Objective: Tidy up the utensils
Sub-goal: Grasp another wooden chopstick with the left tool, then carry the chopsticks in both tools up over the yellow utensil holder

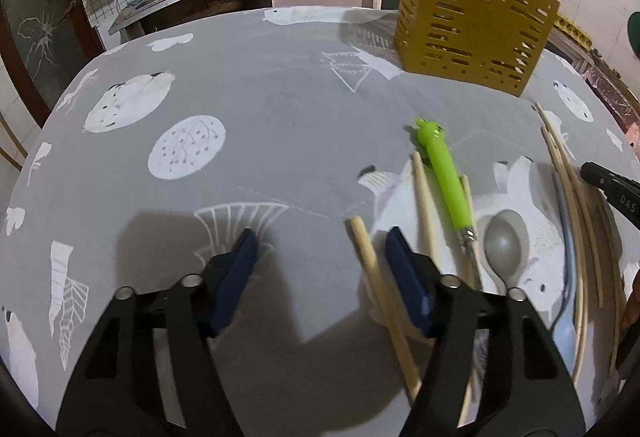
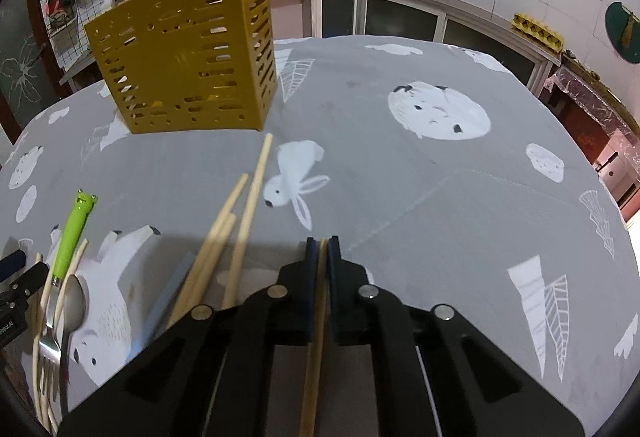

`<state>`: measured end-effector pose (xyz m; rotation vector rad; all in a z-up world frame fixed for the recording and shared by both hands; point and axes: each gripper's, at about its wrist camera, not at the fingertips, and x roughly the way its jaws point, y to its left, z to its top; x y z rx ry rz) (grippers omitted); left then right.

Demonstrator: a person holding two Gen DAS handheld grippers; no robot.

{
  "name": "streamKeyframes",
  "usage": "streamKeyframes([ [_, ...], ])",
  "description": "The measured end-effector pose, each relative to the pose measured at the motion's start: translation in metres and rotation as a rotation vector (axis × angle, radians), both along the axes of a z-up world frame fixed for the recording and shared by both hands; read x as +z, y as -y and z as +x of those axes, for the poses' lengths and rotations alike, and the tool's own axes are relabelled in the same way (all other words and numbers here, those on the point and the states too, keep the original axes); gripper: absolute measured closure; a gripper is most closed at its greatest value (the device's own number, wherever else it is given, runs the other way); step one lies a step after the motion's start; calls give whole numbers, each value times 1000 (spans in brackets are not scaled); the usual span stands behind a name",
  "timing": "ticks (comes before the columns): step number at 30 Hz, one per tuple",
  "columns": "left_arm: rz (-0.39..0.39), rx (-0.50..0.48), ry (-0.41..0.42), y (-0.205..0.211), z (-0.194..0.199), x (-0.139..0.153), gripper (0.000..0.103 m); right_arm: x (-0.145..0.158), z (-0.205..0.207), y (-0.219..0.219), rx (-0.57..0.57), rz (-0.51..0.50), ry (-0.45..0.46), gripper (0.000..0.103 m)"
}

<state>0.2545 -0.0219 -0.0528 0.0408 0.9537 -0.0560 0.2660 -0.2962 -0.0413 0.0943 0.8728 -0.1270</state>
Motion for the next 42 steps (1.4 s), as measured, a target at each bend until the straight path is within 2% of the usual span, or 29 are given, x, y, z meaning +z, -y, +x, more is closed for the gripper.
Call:
streamKeyframes([
  [3, 12, -11, -6, 6, -3, 1, 51, -2, 1, 4, -1, 17, 4, 97],
  [8, 8, -16, -27, 9, 6, 1, 57, -3, 6, 8, -5, 35, 4, 97],
  [11, -2, -17, -46, 11, 12, 3, 68, -3, 8, 8, 0, 31, 0, 97],
  [16, 30, -51, -39, 17, 16, 4, 91, -1, 9, 8, -1, 33, -4, 97],
  [18, 32, -56, -39, 18, 17, 4, 95, 0, 9, 8, -1, 25, -3, 97],
  [25, 40, -72, -38, 21, 22, 5, 95, 11, 5, 8, -13, 15, 18, 97],
  [29, 11, -68, -29, 17, 26, 13, 95, 23, -1, 6, -7, 17, 46, 98],
  [35, -24, -63, 42, 8, 22, 37, 96, 45, -15, 7, -12, 44, 106, 98],
  [42, -11, -66, 199, 3, 2, 82, 96, 76, -33, -1, -6, 37, 194, 98],
])
